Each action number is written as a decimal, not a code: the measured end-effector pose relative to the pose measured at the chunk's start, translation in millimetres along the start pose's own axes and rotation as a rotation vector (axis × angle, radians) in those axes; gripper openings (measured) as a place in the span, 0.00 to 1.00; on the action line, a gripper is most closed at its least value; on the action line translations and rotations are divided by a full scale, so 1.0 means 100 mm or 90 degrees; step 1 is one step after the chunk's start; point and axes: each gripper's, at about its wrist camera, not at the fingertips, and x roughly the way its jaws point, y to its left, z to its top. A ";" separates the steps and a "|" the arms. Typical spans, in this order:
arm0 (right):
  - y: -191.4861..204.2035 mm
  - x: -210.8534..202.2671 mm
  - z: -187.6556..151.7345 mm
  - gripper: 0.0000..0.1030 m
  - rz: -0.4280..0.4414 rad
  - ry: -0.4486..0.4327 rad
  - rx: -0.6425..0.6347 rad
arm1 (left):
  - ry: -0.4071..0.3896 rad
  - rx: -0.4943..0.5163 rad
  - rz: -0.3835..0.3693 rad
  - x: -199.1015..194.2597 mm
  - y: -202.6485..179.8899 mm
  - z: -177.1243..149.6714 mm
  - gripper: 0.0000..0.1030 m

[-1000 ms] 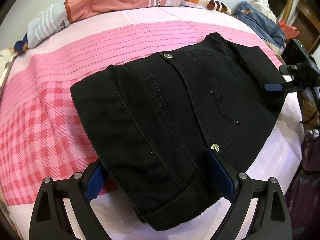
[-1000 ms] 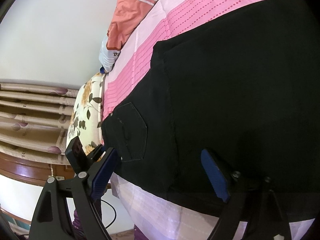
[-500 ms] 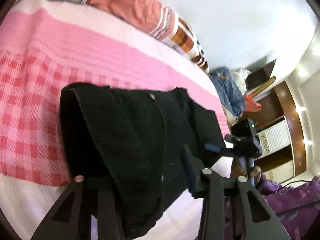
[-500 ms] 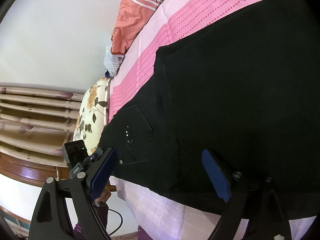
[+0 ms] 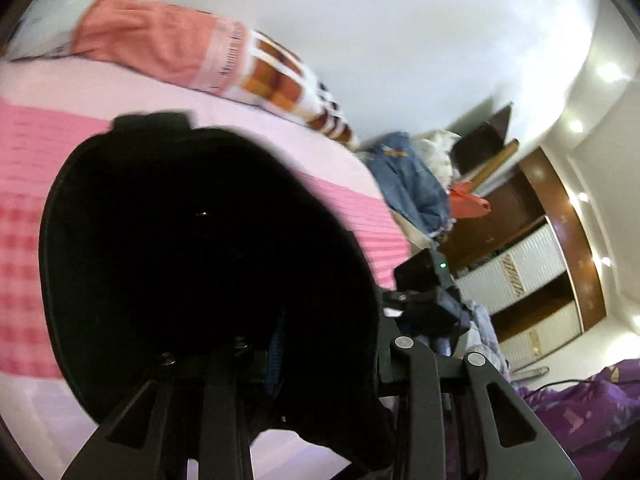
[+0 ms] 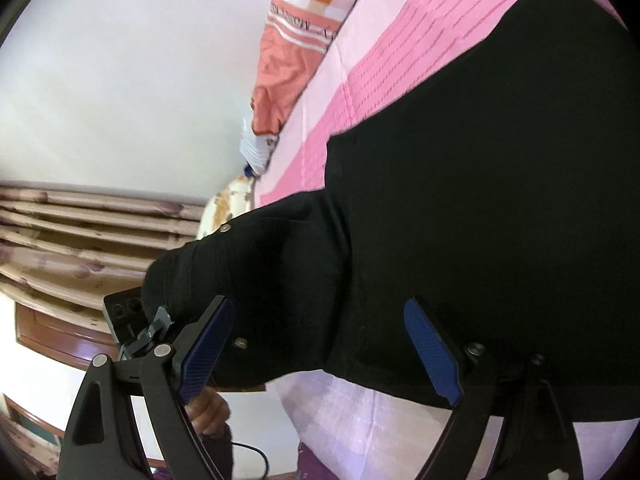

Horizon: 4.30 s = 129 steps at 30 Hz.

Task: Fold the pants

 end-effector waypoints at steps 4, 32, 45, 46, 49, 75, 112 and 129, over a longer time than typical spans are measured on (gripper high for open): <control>-0.13 -0.32 0.08 0.83 0.068 -0.002 0.013 | 0.031 0.016 -0.059 0.61 -0.37 0.10 0.33; -0.51 -0.69 0.46 0.93 -0.049 0.035 -0.114 | 0.054 0.016 0.163 1.05 -0.31 -0.25 0.38; -0.41 -0.59 0.43 0.41 -0.174 0.051 -0.226 | 0.001 -0.130 0.168 0.75 0.22 -0.48 0.52; -0.42 -0.61 0.45 0.46 -0.181 0.042 -0.226 | 0.002 -0.126 0.171 0.75 0.20 -0.48 0.52; -0.43 -0.64 0.48 0.55 -0.172 0.043 -0.217 | 0.007 -0.106 0.184 0.76 0.16 -0.48 0.55; 0.14 -0.58 0.36 0.11 -0.268 0.048 -0.341 | 0.030 -0.081 0.233 0.88 0.04 -0.46 0.61; -0.45 -1.49 0.47 0.61 -0.254 -0.081 -0.160 | 0.067 0.048 0.295 1.43 -0.09 -0.23 0.67; -0.51 -1.04 0.54 0.64 -0.295 -0.032 -0.184 | 0.098 0.174 0.405 1.82 -0.06 -0.02 0.75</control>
